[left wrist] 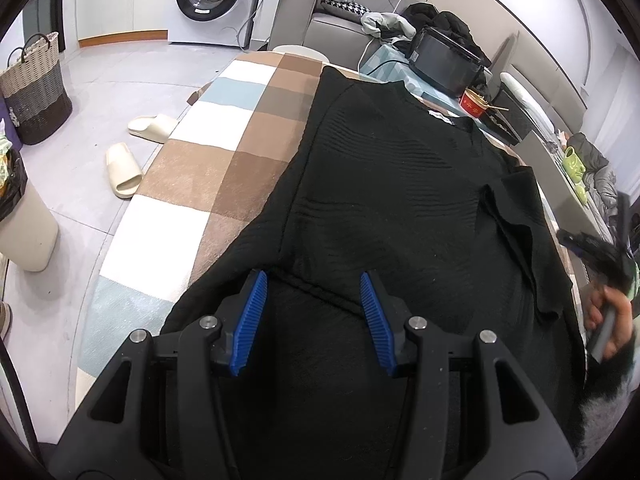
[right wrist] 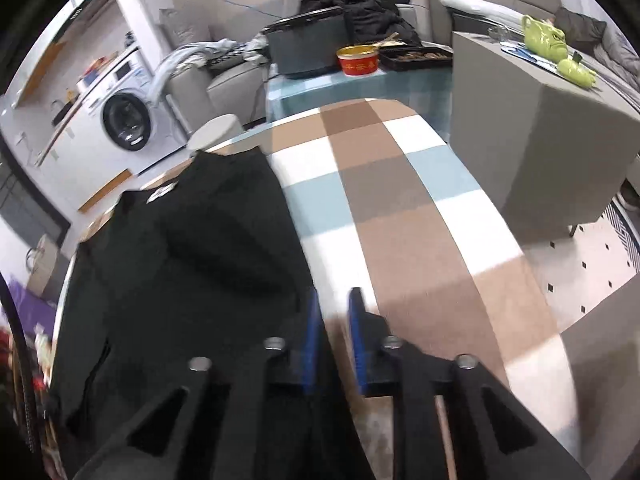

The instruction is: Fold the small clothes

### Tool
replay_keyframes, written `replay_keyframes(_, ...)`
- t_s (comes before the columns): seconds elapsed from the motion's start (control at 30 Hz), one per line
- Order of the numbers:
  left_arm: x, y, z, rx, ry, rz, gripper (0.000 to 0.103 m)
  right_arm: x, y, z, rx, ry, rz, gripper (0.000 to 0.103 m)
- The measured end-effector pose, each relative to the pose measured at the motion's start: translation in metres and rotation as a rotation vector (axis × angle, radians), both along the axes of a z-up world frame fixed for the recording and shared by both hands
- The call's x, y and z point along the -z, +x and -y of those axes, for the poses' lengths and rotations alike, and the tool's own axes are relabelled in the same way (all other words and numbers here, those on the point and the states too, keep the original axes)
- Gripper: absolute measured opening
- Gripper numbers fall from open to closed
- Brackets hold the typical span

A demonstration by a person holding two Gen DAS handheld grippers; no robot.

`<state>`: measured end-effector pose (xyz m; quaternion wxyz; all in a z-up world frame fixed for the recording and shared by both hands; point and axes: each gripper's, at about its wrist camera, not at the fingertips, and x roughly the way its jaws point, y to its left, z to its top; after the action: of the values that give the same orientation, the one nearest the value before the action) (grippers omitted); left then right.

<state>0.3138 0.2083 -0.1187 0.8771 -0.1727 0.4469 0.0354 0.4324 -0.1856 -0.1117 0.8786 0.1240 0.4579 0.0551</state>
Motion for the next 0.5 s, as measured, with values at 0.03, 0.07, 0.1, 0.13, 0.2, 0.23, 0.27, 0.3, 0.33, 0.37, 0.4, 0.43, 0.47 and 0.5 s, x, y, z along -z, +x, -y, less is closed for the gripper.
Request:
replay_keyframes(0.03,0.0,-0.001,0.0,0.0,0.003,-0.002,0.046,-0.001,-0.011,0.001,-0.022,0.013,-0.005,0.031)
replay_keyframes(0.07,0.001,-0.002,-0.001,-0.002,0.006,-0.004,0.046,-0.001,-0.022,-0.001,-0.044,0.009,-0.01,0.034)
replay_keyframes(0.1,0.003,-0.003,-0.002,-0.003,0.006,-0.008,0.046,-0.001,-0.031,-0.003,-0.065,0.001,-0.014,0.036)
replay_keyframes(0.13,0.004,-0.003,-0.003,-0.002,0.006,-0.014,0.046,0.001,-0.041,-0.006,-0.087,-0.014,-0.02,0.042)
replay_keyframes(0.2,0.008,-0.005,-0.004,-0.006,0.009,-0.027,0.046,0.005,-0.06,-0.011,-0.129,-0.05,-0.028,0.043)
replay_keyframes(0.23,0.009,-0.007,-0.004,-0.005,0.01,-0.028,0.046,0.005,-0.071,-0.009,-0.139,-0.061,-0.031,0.044)
replay_keyframes(0.27,0.01,-0.008,-0.004,0.0,0.015,-0.024,0.046,0.01,-0.077,-0.012,-0.152,-0.087,-0.039,0.044)
replay_keyframes(0.3,0.01,-0.009,-0.003,0.004,0.024,-0.023,0.046,0.014,-0.08,-0.014,-0.159,-0.108,-0.044,0.044)
replay_keyframes(0.33,0.01,-0.011,-0.003,0.007,0.031,-0.023,0.046,0.018,-0.082,-0.015,-0.159,-0.128,-0.045,0.044)
replay_keyframes(0.37,0.011,-0.012,-0.003,0.006,0.038,-0.023,0.046,0.02,-0.084,-0.015,-0.159,-0.138,-0.033,0.044)
replay_keyframes(0.4,0.011,-0.013,-0.002,0.006,0.047,-0.024,0.046,0.02,-0.085,-0.018,-0.168,-0.15,-0.021,0.044)
replay_keyframes(0.43,0.01,-0.014,-0.002,0.008,0.058,-0.027,0.046,0.021,-0.088,-0.017,-0.175,-0.16,-0.015,0.038)
replay_keyframes(0.47,0.01,-0.016,-0.001,0.009,0.071,-0.03,0.046,0.021,-0.089,-0.02,-0.189,-0.184,-0.011,0.035)
replay_keyframes(0.5,0.01,-0.019,-0.001,0.007,0.089,-0.035,0.046,0.02,-0.09,-0.02,-0.194,-0.189,-0.007,0.035)
